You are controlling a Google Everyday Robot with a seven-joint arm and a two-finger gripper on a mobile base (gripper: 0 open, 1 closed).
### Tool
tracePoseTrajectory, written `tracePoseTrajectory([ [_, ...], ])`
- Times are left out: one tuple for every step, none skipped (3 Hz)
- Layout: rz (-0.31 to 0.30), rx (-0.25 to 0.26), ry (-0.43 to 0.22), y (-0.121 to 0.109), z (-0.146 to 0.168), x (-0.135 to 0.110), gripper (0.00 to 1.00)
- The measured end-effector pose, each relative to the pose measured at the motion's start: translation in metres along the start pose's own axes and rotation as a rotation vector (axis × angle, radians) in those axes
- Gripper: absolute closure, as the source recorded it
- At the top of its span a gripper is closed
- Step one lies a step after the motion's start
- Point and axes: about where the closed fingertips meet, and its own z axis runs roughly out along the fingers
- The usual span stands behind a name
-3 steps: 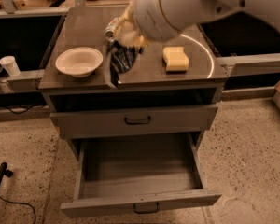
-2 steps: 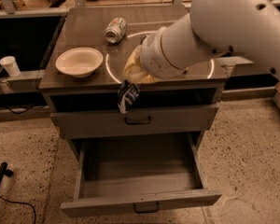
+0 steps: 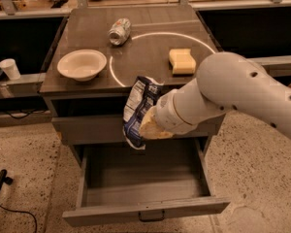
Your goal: Place blue chip bag into middle drawer
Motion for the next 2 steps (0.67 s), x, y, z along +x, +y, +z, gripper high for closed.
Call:
tracePoseTrajectory([
  [0.0, 0.0, 0.0, 0.0, 0.0, 0.0, 1.0],
  [-0.013, -0.047, -0.014, 0.015, 0.013, -0.005, 1.0],
])
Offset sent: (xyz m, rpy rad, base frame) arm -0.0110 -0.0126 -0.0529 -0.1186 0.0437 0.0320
